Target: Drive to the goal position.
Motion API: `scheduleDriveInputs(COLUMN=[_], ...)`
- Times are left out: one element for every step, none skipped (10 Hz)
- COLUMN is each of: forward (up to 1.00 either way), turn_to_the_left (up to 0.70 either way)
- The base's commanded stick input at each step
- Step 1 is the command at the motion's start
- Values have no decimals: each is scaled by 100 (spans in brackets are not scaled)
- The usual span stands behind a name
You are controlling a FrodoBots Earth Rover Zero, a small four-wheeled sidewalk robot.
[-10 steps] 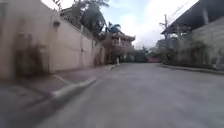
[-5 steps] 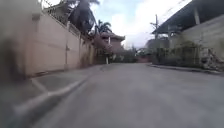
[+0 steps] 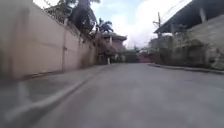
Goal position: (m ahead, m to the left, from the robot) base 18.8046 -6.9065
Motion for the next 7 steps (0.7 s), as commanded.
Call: scheduleDriveInputs(forward=[100, 100, 100, 100, 100, 100, 100], turn_to_the_left=[0, 0, 0, 0, 0, 0, 0])
